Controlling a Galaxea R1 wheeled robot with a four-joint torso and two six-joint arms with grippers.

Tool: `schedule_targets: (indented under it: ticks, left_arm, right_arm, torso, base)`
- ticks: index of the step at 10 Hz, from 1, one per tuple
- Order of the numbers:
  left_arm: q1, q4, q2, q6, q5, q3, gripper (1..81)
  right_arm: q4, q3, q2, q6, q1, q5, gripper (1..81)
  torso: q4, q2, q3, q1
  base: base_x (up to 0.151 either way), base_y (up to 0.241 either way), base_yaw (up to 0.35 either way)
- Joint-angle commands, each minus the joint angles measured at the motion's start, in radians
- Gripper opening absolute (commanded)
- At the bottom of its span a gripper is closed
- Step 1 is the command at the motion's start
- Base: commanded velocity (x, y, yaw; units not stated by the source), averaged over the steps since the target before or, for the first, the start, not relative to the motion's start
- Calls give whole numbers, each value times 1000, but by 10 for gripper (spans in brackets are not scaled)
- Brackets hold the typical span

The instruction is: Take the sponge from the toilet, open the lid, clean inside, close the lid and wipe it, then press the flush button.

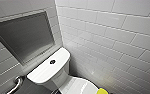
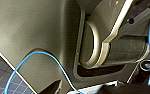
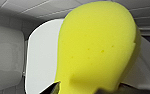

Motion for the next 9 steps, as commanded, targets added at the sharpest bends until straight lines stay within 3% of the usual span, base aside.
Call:
schedule_targets:
  ticks: [1, 5, 9]
  left_arm:
    - [28, -6, 2, 2, 85, 7, 811]
    - [29, -6, 3, 2, 85, 7, 811]
    - [37, -6, -3, 0, 86, 7, 811]
  right_arm:
    - [6, -6, -2, 4, 63, -28, 811]
    - [5, -26, -1, 16, 43, -25, 811]
    - [-21, -90, 41, 13, 25, 110, 811]
  torso:
    - [0, 0, 0, 0]
    - [0, 0, 0, 0]
    - [0, 0, 0, 0]
  base:
    - [0, 0, 0]
    - [0, 0, 0]
    - [0, 0, 0]
